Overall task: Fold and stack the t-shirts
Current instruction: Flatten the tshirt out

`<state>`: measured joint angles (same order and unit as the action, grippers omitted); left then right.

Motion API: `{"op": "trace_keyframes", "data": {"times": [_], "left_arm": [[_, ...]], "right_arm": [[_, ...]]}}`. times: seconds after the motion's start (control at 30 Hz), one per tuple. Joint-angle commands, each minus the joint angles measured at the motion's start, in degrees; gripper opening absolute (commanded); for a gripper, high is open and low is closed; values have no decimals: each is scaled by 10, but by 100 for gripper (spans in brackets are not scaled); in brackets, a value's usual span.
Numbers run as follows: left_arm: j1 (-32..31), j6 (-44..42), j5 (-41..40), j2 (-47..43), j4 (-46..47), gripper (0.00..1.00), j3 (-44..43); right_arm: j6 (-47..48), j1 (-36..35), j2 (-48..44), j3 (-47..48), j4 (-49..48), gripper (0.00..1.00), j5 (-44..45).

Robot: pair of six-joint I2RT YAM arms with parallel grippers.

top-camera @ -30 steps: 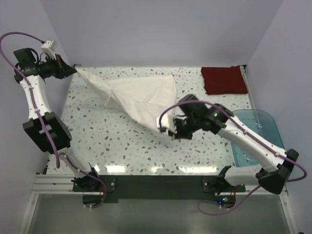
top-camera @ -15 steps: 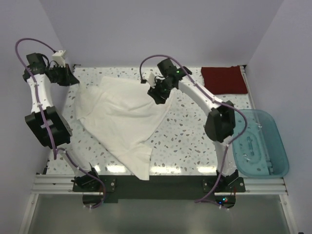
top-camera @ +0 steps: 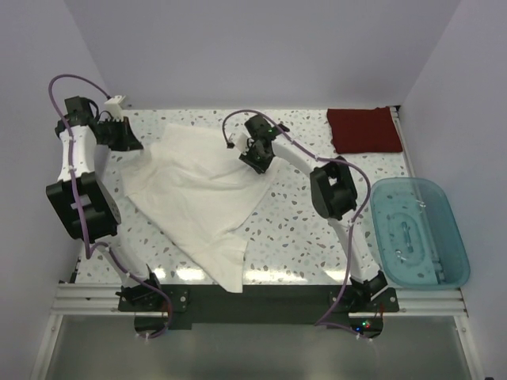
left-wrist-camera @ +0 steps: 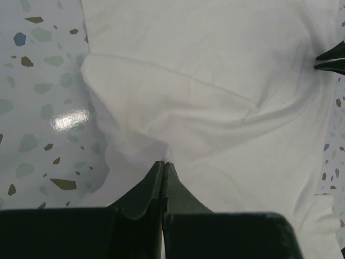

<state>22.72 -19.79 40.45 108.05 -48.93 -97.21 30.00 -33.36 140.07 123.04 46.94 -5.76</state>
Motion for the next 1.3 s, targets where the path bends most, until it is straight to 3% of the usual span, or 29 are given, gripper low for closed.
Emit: {"op": "trace_keyframes", "data": {"times": [0.0, 0.07, 0.1, 0.23, 0.33, 0.4, 0.47, 0.5, 0.57, 0.6, 0.63, 0.7, 0.77, 0.87, 1.03, 1.17, 1.27], "left_arm": [[-2, -13, -6, -22, 12, 0, 2], [-5, -10, -11, -18, 17, 0, 3], [-6, -7, -16, -15, 21, 0, 4], [-11, 6, -16, 11, 33, 0, -9], [-21, 19, -12, 35, 40, 0, -25], [-35, 25, -18, 51, 44, 0, -45], [-44, 34, -19, 78, 53, 0, -66], [-50, 38, -17, 87, 56, 0, -75], [-51, 55, -14, 123, 58, 3, -114], [-51, 59, -17, 132, 57, 22, -128], [-51, 63, -21, 144, 57, 33, -139], [-50, 66, -34, 142, 66, 47, -148], [-50, 45, -29, 120, 61, 48, -142], [-55, 19, 2, 46, 82, 47, -33], [-105, -52, -4, -47, 60, 43, 100], [-155, -46, -19, -88, 84, 41, 226], [-177, -48, -39, -99, 84, 39, 270]], "right_arm": [[41, 13, -27, -87, 81, 22, 37], [58, 17, -63, -165, 85, 15, 46], [74, 21, -107, -251, 76, 13, 53], [108, 23, -233, -427, 110, 9, 44], [130, 4, -327, -529, 189, 7, -25], [162, -38, -381, -568, 259, 8, -124], [171, -77, -444, -558, 284, 11, -178], [155, -77, -453, -523, 286, 13, -223], [135, -65, -439, -477, 280, 16, -232], [124, -58, -421, -422, 288, 17, -236], [113, -51, -404, -397, 287, 18, -236], [70, -18, -360, -336, 259, 19, -227], [40, 19, -334, -305, 229, 19, -199], [4, 48, -285, -258, 164, 17, -139], [-13, 57, -206, -221, 81, 14, -45], [-35, 58, -169, -207, 39, 12, -4], [-36, 59, -149, -216, 40, 8, 22]]}}
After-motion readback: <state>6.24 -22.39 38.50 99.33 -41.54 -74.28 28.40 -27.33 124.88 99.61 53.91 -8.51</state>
